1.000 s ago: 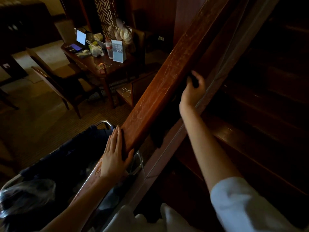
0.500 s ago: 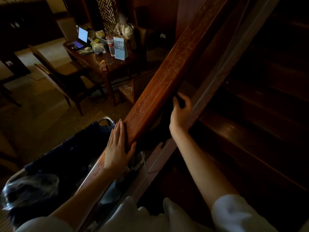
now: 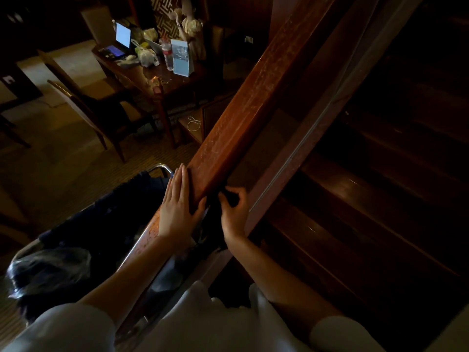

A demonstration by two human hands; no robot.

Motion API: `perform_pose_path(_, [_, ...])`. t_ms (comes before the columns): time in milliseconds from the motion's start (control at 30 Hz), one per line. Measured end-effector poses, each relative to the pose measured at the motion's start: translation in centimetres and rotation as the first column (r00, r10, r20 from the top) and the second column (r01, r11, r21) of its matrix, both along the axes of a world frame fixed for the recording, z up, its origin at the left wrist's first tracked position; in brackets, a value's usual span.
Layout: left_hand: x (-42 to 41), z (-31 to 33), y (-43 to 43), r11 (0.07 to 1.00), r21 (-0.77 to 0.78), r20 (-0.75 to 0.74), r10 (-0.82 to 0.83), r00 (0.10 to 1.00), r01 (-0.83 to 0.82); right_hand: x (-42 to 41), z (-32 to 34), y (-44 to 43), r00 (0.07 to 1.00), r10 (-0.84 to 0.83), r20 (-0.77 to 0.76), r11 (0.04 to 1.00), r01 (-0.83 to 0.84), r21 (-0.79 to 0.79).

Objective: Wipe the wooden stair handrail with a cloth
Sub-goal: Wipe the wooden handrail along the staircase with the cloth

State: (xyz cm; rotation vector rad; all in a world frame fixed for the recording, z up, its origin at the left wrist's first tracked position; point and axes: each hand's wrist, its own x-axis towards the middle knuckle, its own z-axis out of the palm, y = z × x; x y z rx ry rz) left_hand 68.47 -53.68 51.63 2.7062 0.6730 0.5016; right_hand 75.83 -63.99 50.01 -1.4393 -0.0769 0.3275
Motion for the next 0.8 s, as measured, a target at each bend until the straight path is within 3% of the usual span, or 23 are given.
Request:
perform_pose_path(100, [0.0,-0.1,0.0,1.0,-0.005,0.001,0.009,1.0,-0.009,1.2,0.6,-0.3,0.999,-0.007,0.032,1.0,0.007,-0.016])
perform_pose_path(300, [0.0,-0.2,0.1,1.0,-0.004,0.004,0.011,1.0,-0.011,10.2,6.5,0.3,0.96,-0.255,0.116,0.967,0.254,0.029])
perform_pose_path(533, [-0.1,-0.2,0.0,1.0,0.01,0.013,0.021,1.0,-0.021,5.9,4.0,0.1,0.972,-0.16,0.173,0.985,0.169,-0.037])
perform_pose_path(633, [-0.1,-0.1,0.0,1.0,0.008,0.018,0.011,1.0,-0.011,3.5,2.6,-0.7,0.986,-0.045,0.163,0.992,0.063,-0.108])
perform_pose_path(700, [-0.1,-0.1,0.1,1.0,0.004,0.039,-0.01,0.999,0.01,2.4,2.7,-1.4,0.947,-0.028,0.319,0.988,0.074,-0.132])
perform_pose_path(800, [-0.1,-0.2,0.3,0.999,-0.016,0.074,-0.031,0.997,0.032,1.4,3.9,-1.0,0.704,-0.034,0.709,0.995,0.092,-0.043])
